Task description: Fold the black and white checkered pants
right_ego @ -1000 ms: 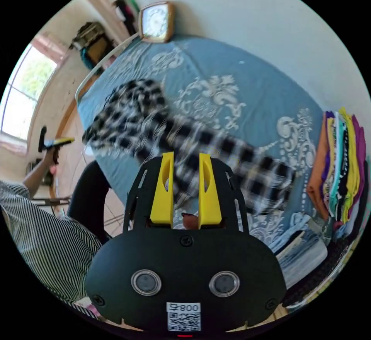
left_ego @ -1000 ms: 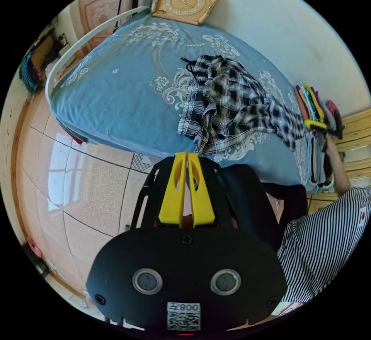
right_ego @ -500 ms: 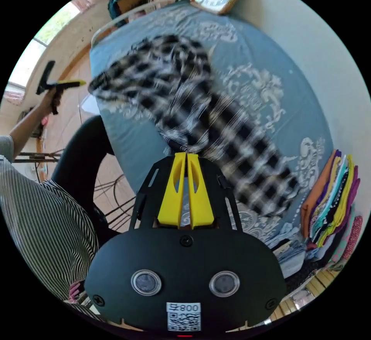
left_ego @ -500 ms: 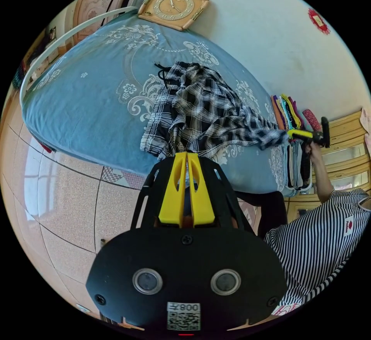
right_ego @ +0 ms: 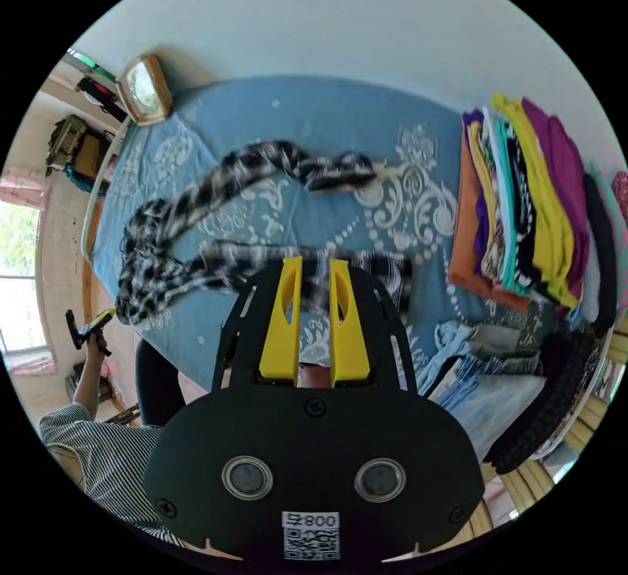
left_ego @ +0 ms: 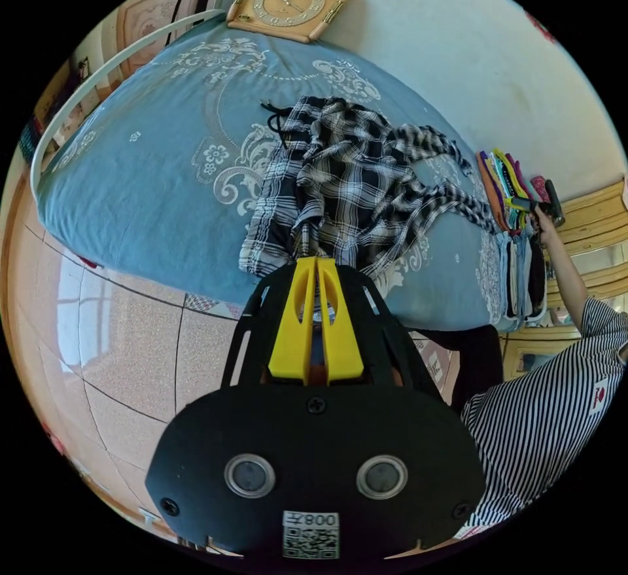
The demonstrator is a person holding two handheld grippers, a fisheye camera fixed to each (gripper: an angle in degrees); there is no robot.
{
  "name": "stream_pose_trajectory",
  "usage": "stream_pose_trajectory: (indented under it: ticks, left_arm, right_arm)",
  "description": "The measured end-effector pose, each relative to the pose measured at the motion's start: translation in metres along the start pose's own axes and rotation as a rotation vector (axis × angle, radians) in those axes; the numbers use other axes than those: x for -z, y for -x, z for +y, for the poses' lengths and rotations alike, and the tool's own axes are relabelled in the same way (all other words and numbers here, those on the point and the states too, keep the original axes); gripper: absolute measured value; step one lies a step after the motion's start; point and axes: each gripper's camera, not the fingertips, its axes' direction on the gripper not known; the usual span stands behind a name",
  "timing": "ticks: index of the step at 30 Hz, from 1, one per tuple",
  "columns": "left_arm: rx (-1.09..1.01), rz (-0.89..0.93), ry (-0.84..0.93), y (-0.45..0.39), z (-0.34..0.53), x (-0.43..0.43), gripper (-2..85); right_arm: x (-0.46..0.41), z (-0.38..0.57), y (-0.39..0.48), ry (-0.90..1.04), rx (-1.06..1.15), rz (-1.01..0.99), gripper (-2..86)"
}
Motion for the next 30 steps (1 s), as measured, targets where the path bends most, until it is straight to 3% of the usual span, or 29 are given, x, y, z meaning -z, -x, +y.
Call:
stream_pose_trajectory:
  ticks: [7,10,14,22,30]
  left_arm:
    - [-0.054,-0.045,0.118,-0.017,-0.002,-0.037,2.2]
    - [-0.069,-0.09,0.244,-0.029,-0.008,-0.07,2.1]
    - [-0.069,-0.141,0.28,-0.039,-0.017,-0.089,1.1]
    - [-0.073,-0.158,0.22,-0.051,-0.034,-0.093,0.3]
    - [-0.136,-0.191,0.094,-0.057,-0.048,-0.055,0.1]
  right_arm:
    - [-0.034,0.044,-0.096,0.024,-0.211,0.152,9.6]
    - [-0.028,0.05,-0.133,-0.015,-0.301,0.118,9.8]
    - [-0.048,0.051,-0.163,0.067,-0.339,0.123,9.1]
    - [-0.036,0.078,-0.206,0.1,-0.355,0.037,2.9]
    - [0.061,0.191,-0.242,0.061,-0.308,-0.014,0.6]
